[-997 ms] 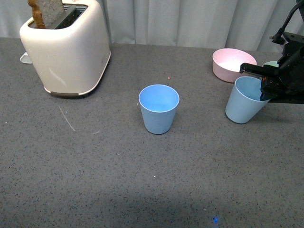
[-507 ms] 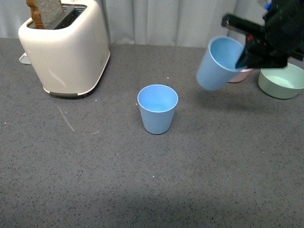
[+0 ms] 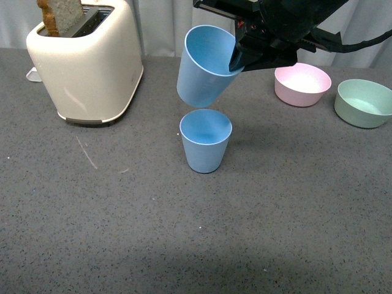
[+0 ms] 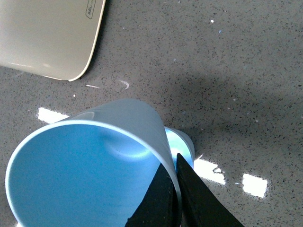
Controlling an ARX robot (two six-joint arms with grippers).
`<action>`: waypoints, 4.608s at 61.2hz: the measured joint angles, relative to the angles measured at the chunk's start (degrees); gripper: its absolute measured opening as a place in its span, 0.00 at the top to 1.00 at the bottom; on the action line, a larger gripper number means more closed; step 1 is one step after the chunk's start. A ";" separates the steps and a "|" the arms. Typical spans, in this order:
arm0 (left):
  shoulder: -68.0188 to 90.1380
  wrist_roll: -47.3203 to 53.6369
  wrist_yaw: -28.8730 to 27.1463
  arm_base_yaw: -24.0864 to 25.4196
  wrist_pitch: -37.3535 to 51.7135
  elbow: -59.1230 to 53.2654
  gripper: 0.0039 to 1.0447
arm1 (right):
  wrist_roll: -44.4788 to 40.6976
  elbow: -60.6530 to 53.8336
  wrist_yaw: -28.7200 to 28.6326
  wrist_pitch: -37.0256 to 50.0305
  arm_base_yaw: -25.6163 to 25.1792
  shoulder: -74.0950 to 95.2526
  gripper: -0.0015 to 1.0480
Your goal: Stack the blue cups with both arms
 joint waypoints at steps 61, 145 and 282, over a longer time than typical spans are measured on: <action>0.00 0.00 0.00 0.00 0.00 0.00 0.06 | 0.85 -3.63 2.43 0.72 1.14 3.17 0.88; 0.00 0.02 -0.09 0.00 -0.09 0.00 0.06 | -18.71 -72.89 18.34 83.14 -15.34 -42.38 0.99; -0.04 0.02 -0.11 0.00 -0.09 0.00 0.06 | -18.75 -80.89 11.82 21.38 -21.70 -113.35 0.53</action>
